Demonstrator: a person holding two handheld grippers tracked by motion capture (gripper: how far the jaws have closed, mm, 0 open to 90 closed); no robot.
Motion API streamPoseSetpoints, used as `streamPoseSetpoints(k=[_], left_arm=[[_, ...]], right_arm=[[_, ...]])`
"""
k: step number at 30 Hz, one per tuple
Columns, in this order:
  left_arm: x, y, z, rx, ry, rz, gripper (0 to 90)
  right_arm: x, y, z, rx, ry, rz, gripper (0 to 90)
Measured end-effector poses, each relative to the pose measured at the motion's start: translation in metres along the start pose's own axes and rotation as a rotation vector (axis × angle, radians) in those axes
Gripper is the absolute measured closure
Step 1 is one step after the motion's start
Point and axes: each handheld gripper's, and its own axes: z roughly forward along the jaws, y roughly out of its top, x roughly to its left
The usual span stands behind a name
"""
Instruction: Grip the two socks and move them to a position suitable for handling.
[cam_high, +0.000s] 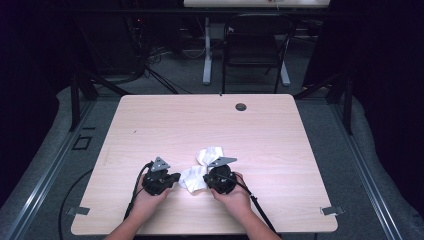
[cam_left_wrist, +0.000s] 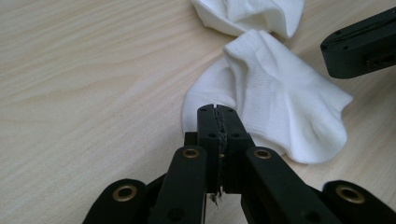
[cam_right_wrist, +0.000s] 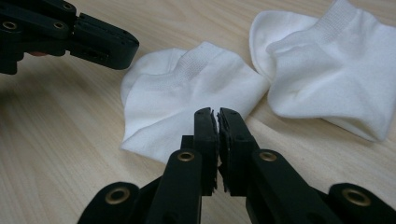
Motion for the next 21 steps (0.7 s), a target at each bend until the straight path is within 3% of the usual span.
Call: streamPoseSetpoints(k=[11, 16, 21], left_arm=[[-0.001, -0.005, 0.005, 0.025, -0.009, -0.01, 89.5], [-0.012, -0.007, 0.002, 0.055, -0.015, 0.033, 89.6], [-0.025, -0.009, -0.003, 0.088, -0.025, 0.058, 89.6]], right_arm=[[0.003, -0.006, 0.01, 0.03, -0.009, -0.025, 85.4], [0.005, -0.011, 0.005, 0.053, -0.006, -0.067, 85.3], [0.007, -0.018, -0.002, 0.061, 0.0, -0.072, 85.1]])
